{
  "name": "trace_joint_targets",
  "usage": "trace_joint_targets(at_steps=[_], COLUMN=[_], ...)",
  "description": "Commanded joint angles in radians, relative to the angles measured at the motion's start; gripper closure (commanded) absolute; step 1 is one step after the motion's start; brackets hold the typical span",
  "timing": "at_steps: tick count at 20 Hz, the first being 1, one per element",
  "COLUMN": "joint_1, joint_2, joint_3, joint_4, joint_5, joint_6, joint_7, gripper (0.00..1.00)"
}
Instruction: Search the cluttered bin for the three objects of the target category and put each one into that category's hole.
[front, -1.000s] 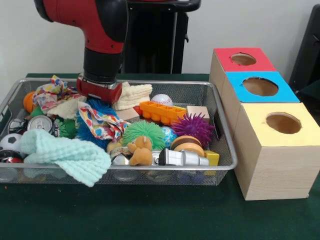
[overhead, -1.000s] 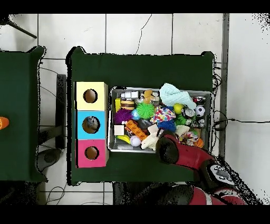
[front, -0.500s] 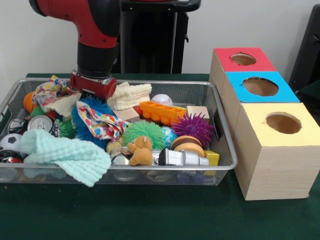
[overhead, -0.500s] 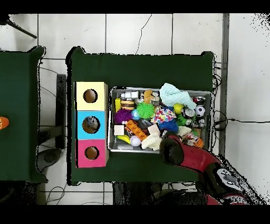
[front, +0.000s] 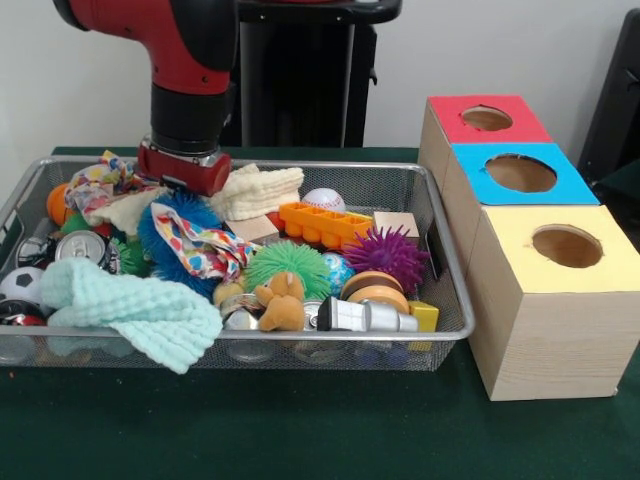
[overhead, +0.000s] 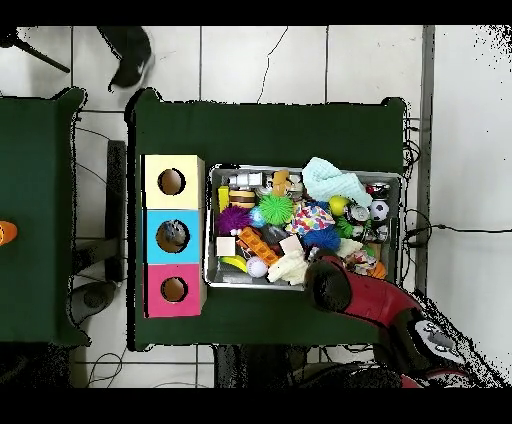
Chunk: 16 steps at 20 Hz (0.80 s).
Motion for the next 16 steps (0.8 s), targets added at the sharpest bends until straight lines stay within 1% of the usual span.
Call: trace_joint_targets(at_steps=[1,5,8,10,12,14,16], joint_1=[-0.036,-0.023,0.004,0.03,0.048,0.049,0.044], joint_2=[0.004,-0.105,-0.193,-0.244,-0.273,-0.285,-0.281], joint_3=[0.068,0.058,0.028,0.002,-0.01,0.003,0.023], joint_4=[-0.019,0.014,0.006,-0.02,-0.066,-0.117,-0.163], joint_5=[-0.036,-0.006,0.011,0.01,-0.006,-0.031,-0.051], joint_6=[0.173,0.287,0.412,0.502,0.586,0.642,0.689], joint_7=[-0.01,-0.019,-0.039,-0.058,-0.086,-0.122,-0.148], gripper=[1.0,1.0,1.0,1.0,1.0,1.0,1.0])
